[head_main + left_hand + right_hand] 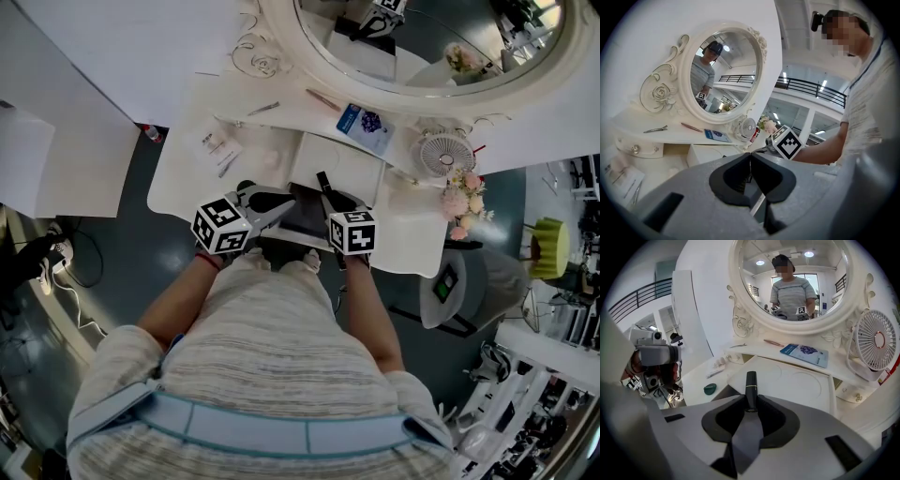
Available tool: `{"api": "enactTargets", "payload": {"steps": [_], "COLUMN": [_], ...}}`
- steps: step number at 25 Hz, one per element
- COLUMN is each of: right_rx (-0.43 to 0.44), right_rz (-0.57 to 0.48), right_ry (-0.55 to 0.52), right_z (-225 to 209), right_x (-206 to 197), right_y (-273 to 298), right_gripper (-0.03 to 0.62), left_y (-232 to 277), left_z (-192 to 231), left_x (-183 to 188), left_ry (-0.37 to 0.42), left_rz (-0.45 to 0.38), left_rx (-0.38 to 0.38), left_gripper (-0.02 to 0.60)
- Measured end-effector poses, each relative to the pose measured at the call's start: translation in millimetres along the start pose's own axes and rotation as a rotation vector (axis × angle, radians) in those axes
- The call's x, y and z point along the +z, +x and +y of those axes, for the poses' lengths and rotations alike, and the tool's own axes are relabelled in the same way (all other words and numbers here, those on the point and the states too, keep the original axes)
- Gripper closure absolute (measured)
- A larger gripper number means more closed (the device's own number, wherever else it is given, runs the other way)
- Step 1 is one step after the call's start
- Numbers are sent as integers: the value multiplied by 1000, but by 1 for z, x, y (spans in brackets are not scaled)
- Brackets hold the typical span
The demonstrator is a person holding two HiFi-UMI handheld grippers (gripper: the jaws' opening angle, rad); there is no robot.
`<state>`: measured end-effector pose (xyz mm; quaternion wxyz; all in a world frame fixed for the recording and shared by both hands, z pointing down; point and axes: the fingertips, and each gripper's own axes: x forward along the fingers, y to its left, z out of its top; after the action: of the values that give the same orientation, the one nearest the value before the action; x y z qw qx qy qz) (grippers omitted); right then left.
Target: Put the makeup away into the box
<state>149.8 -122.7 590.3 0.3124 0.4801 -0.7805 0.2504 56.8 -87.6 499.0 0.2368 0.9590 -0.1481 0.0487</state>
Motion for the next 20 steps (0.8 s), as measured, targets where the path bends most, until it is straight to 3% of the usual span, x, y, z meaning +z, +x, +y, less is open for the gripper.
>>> {"api": "enactTargets", "payload": {"steps": [10,20], "right_rx": [76,113], "right_rz": [29,123], "right_ry": [-64,-149], "right_z": [19,34], "right_x": [-23,-47], "right_y": [-8,14], "right_gripper": [508,508], "left_y": [-2,-7], "left_z": [-4,-1], "left_x": [0,-1], "left_ry": [17,12], "left_rz": [3,6], "left_rx": [4,17], "left_gripper": [566,566]}}
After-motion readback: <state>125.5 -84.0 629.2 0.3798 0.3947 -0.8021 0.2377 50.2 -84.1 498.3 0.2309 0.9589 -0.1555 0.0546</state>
